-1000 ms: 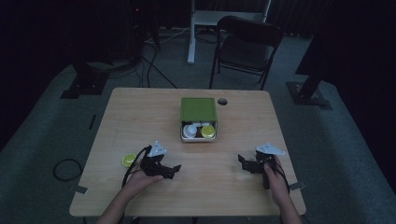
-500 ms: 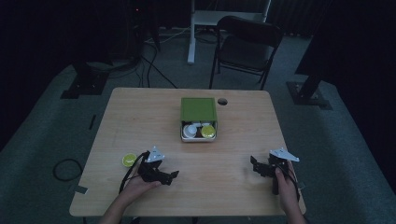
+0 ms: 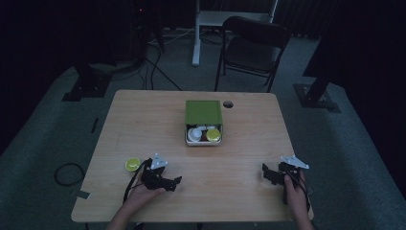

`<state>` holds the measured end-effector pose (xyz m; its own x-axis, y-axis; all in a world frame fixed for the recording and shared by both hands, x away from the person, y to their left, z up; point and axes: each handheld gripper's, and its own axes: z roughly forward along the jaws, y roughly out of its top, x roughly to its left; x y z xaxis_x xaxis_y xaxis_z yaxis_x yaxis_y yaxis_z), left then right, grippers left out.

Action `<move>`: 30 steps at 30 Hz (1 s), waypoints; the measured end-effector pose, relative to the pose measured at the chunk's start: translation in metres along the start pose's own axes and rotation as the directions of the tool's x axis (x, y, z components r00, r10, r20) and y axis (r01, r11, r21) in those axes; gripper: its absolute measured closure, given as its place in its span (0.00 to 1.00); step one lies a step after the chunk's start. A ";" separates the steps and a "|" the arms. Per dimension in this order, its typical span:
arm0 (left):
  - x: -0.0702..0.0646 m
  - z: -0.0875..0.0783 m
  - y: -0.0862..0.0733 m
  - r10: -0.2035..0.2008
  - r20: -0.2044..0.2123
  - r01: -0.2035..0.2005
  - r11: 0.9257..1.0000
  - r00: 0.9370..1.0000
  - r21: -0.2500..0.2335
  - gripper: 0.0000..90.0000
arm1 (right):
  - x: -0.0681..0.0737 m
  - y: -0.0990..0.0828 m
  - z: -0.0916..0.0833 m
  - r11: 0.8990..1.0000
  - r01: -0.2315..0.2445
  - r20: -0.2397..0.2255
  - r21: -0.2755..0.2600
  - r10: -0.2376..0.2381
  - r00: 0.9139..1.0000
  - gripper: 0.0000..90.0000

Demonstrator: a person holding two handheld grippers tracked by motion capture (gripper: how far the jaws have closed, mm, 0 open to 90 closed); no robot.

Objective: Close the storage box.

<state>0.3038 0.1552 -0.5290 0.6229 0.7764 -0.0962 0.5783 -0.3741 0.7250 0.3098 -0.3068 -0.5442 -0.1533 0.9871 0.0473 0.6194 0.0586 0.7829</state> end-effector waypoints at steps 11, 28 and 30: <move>-0.005 0.008 -0.007 -0.045 -0.051 0.045 0.999 0.998 0.006 0.05 | 0.001 -0.003 0.004 0.999 -0.025 0.099 0.036 0.021 0.995 0.12; -0.014 0.021 -0.006 -0.041 -0.202 0.049 0.998 0.978 0.034 0.07 | 0.002 -0.004 0.006 0.994 -0.066 0.117 0.090 0.056 0.992 0.12; -0.015 0.023 -0.005 -0.058 -0.221 0.067 0.997 0.973 0.031 0.07 | 0.002 -0.004 0.006 0.994 -0.065 0.117 0.089 0.054 0.992 0.12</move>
<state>0.3036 0.1342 -0.5467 0.4561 0.8898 0.0148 0.6347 -0.3369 0.6955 0.3117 -0.3044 -0.5507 -0.0283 0.9995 0.0171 0.6939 0.0073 0.7200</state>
